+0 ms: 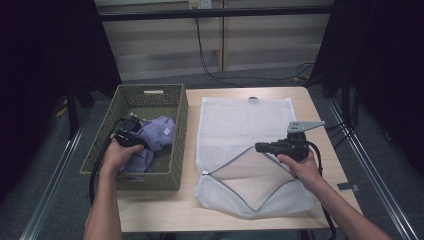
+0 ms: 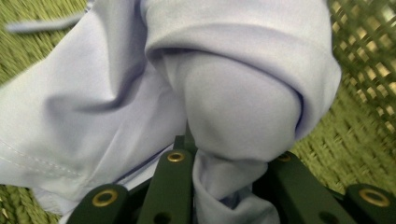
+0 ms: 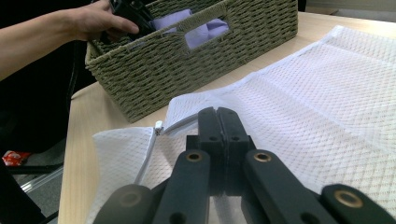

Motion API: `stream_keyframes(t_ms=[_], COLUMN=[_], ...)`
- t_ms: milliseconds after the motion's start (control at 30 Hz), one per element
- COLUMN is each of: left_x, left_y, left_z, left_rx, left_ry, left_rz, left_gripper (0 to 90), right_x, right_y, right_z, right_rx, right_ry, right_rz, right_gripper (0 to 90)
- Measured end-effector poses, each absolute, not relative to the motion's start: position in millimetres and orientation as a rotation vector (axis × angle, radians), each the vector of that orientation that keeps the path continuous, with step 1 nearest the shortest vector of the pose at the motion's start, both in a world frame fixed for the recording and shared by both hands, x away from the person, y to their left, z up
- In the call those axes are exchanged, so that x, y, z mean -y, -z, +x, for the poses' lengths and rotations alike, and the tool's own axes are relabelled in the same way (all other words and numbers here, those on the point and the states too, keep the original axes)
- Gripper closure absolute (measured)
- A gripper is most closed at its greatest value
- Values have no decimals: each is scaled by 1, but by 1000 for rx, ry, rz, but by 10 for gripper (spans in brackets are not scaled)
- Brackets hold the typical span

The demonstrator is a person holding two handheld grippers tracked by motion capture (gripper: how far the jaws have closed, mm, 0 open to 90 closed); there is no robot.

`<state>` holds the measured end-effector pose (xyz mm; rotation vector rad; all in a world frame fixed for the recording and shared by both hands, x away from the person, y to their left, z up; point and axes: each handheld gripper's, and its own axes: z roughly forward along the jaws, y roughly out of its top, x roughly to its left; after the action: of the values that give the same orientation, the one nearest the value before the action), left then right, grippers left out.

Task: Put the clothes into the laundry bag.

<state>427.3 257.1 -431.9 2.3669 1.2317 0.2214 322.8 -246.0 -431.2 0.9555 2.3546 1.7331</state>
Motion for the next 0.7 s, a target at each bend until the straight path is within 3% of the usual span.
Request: stream_keyframes(t_ms=[267,700], left_x=[-263,-264], left_y=[416,403], left_z=[416,396], left_rx=[-1215,-1140], left_ry=[-320,-392], left_rz=[2183,2058], left_gripper=[789,788], right_x=[245,244], right_y=[431,432], right_z=[322,322], right_rx=[-2356,-2356], right_ry=[-1738,-1741], right_rz=[961,969], right_gripper=[897,897])
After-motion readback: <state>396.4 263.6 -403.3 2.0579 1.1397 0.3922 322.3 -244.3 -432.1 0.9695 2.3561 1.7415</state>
